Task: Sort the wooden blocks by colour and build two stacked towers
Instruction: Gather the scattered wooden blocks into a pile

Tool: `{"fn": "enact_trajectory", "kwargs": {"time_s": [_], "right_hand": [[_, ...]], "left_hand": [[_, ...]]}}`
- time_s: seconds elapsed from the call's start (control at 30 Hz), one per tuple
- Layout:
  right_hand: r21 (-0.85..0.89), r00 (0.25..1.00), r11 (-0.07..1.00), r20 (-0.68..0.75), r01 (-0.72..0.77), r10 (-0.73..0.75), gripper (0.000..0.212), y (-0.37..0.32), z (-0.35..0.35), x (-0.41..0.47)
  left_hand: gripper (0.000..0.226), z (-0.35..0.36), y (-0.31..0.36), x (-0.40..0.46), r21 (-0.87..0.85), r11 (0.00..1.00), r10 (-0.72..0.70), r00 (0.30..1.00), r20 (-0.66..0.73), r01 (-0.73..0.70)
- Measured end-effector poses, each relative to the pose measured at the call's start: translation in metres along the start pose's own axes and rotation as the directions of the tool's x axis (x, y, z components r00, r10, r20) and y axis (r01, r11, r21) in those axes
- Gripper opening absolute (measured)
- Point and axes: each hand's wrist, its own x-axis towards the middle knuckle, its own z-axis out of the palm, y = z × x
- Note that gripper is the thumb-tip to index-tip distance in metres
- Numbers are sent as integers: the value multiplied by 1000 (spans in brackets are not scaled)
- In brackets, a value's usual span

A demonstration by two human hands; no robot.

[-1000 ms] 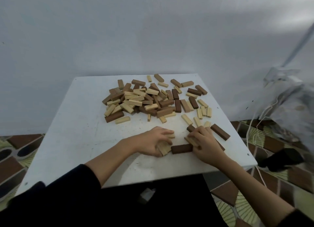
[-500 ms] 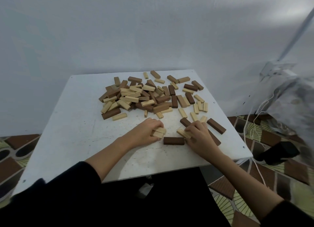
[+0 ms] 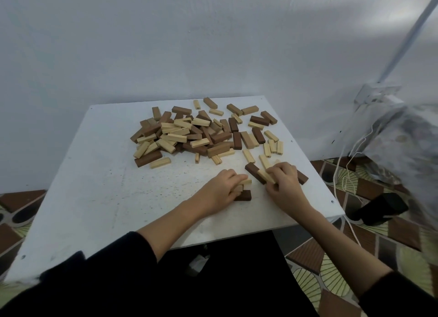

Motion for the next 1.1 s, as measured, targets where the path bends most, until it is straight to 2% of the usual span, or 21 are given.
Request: {"fn": "enact_trajectory", "kwargs": {"time_s": [0.07, 0.2, 0.3, 0.47, 0.67, 0.83, 1.0, 1.1], "right_hand": [[-96, 998, 995, -52, 16, -21, 28, 2, 1, -5], [-224, 992, 967, -64, -120, 108, 45, -2, 3, -5], [-269, 988, 951, -34, -152, 148, 52, -5, 9, -4], [-278, 996, 958, -72, -71, 53, 49, -15, 19, 0], [-298, 1000, 954, -2, -15, 15, 50, -34, 27, 14], [-332, 997, 940, 46, 80, -69, 41, -50, 35, 22], [-282, 977, 938, 123, 203, -174, 39, -63, 41, 24], [-211, 958, 936, 114, 281, -262, 37, -73, 48, 24]], "left_hand": [[49, 6, 0, 0, 105, 994, 5, 1000, 2, -5], [65, 11, 3, 2, 260, 965, 9, 1000, 16, -13], [58, 13, 5, 5, 302, 953, 20, 1000, 0, -19], [52, 11, -1, 1, 260, 966, -5, 1000, -23, 11], [49, -2, -22, -19, 180, 980, -72, 991, -110, 91], [44, -15, -38, -32, 94, 983, -141, 976, -164, 158], [45, -24, -44, -43, 2, 979, -196, 951, -237, 202], [47, -34, -49, -50, -76, 972, -234, 912, -338, 221]]}}
